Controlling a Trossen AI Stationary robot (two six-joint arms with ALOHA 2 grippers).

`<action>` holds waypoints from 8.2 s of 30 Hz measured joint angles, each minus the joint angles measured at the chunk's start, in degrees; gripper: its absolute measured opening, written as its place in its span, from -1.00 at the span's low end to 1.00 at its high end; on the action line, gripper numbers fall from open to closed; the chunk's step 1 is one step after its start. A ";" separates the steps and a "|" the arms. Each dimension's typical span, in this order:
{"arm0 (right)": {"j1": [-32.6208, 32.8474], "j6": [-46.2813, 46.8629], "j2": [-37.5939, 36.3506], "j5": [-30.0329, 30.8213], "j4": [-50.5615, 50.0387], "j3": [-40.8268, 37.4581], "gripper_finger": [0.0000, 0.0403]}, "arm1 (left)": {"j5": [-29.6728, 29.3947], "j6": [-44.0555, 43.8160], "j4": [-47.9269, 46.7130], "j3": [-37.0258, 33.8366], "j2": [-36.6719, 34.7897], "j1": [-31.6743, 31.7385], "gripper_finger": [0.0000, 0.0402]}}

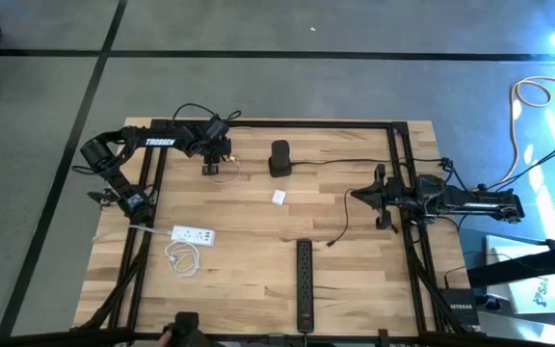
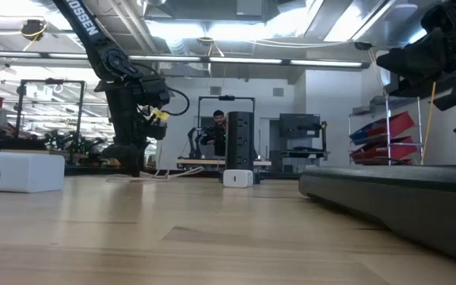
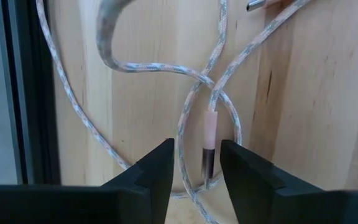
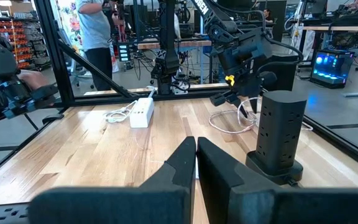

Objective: Insert USB
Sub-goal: Insert the pink USB cable into the white USB adapter

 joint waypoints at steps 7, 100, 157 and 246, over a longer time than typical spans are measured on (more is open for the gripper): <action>0.01 -0.01 -0.01 0.00 0.00 0.01 -1.00 | 0.28 -0.33 -0.47 -0.08 0.07 -0.02 -0.76; 0.01 -9.02 -0.01 0.02 0.65 0.00 -1.00 | -3.50 -51.41 52.08 -17.45 -28.74 -49.28 -0.98; 0.04 0.68 61.81 -0.55 42.75 19.25 -1.00 | -13.23 -50.58 54.15 -17.54 -26.97 -47.67 -0.94; -0.33 -5.40 88.50 -7.04 37.04 49.70 -0.72 | -12.04 -46.83 55.38 -17.47 -26.77 -52.59 -0.93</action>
